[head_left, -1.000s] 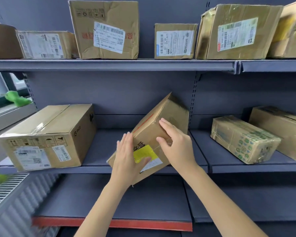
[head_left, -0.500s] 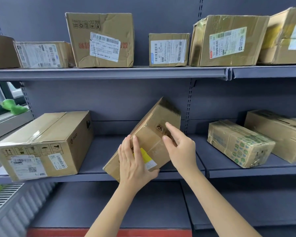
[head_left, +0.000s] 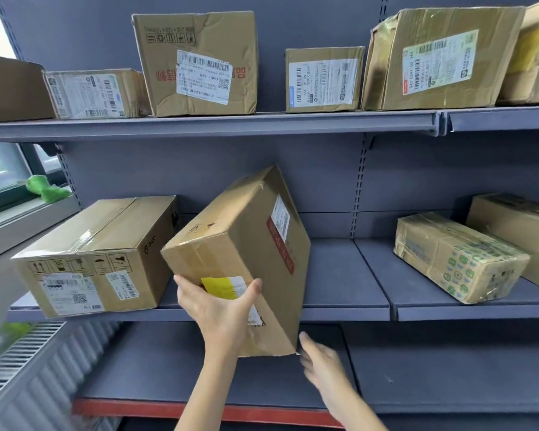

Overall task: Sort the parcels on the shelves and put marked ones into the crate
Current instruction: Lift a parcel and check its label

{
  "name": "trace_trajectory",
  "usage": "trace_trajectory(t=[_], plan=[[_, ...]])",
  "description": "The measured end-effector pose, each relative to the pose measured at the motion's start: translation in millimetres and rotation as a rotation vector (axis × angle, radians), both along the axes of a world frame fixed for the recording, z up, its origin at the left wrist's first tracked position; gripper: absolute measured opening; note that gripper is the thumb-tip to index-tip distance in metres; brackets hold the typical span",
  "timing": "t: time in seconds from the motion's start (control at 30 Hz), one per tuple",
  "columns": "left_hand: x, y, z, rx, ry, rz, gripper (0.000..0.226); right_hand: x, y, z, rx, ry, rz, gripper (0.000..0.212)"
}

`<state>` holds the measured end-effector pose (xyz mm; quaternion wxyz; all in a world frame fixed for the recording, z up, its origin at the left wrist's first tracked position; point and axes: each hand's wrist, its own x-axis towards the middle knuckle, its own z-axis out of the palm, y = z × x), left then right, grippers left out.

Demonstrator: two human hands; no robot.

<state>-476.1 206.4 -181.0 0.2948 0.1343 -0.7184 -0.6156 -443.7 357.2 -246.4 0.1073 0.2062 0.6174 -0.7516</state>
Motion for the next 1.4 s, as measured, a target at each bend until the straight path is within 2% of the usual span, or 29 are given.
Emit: trace_trajectory(t=[0.1,0.17,0.27,0.4,0.47,0.57,0.67,0.77,0.87,1.07,1.2,1.4], plan=[[5,-9,-10,0.200,-0.067,-0.024,0.128,-5,-15,-1,-0.355,-0.061,0.042,0.038],[9,-13,-16,0.286,-0.085,-0.029,0.124,-9,-20,0,-0.421,-0.005,0.002,0.029],[13,-19,-20,0.383,-0.072,-0.026,0.121,-14,-27,4,-0.357,0.105,-0.085,0.018],[16,-27,-21,0.382,-0.051,-0.005,0.120,-16,-31,6,-0.272,0.181,-0.119,0.014],[19,-35,-20,0.316,-0.040,0.047,0.120,-13,-35,3,-0.249,0.200,-0.103,0.012],[18,-63,-20,0.116,0.013,0.113,0.115,-9,-45,-8,-0.186,0.244,-0.048,0.011],[17,-93,-18,0.087,0.017,0.117,0.085,-3,-60,-20,-0.116,0.266,-0.025,0.015],[19,-111,-21,0.046,-0.022,0.156,0.048,2,-69,-27,0.004,0.300,-0.114,0.025],[24,-115,-28,0.018,-0.070,0.148,0.033,-1,-66,-21,0.067,0.344,-0.237,0.032],[38,-103,-50,0.050,-0.206,0.194,0.032,-17,-54,-5,0.171,0.414,-0.335,0.036],[39,-88,-57,0.077,-0.290,0.138,0.033,-25,-44,-5,0.279,0.432,-0.408,0.037],[38,-85,-62,0.109,-0.302,0.132,0.031,-25,-42,-12,0.352,0.456,-0.407,0.036]])
